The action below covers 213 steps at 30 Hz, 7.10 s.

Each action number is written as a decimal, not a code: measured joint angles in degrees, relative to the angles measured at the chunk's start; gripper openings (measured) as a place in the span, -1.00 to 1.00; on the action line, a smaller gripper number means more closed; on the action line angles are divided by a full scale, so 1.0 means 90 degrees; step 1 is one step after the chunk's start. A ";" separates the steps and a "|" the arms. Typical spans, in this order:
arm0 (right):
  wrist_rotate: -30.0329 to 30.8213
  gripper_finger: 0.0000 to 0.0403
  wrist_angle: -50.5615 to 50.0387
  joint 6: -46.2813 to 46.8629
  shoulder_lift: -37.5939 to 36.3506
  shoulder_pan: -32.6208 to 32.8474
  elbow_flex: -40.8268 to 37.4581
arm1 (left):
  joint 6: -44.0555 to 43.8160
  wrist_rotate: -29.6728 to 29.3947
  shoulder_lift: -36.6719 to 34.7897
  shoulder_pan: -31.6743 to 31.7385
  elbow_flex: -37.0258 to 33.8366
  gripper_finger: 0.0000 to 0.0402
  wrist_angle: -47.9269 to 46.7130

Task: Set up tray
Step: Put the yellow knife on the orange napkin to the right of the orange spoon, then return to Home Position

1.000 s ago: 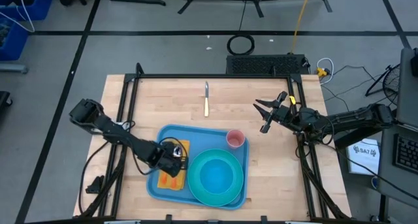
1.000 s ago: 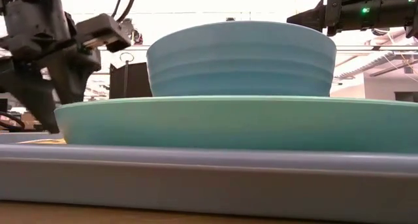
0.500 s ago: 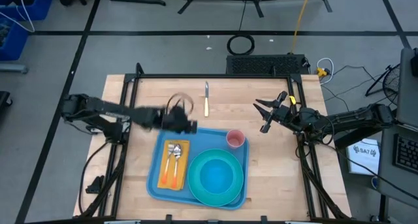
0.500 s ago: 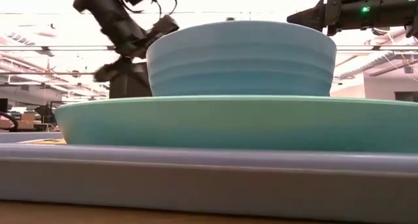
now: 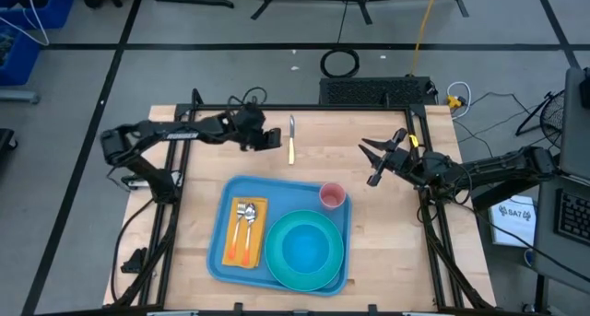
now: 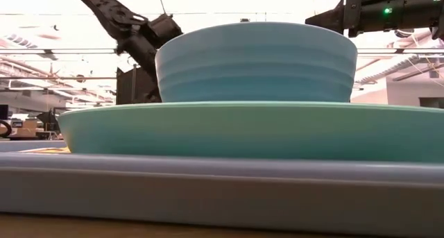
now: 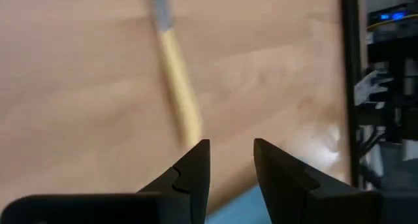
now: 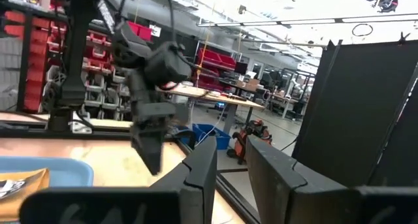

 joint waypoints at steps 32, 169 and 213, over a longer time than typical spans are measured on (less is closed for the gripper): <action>-0.0012 -0.62 -0.0048 0.0005 -0.0007 0.0000 0.0000 | 0.0823 -0.1476 0.3656 -0.0458 0.4682 -0.39 -0.4171; -0.0044 -0.62 -0.0051 0.0296 -0.0104 0.0005 0.0000 | -0.7051 -0.2703 0.1833 -0.7109 0.1258 -0.65 -0.2949; -0.0209 -0.62 -0.0409 0.0353 -0.0483 0.0040 -0.0001 | -0.2310 -0.6095 -0.0804 -0.7525 0.1331 0.43 -0.2993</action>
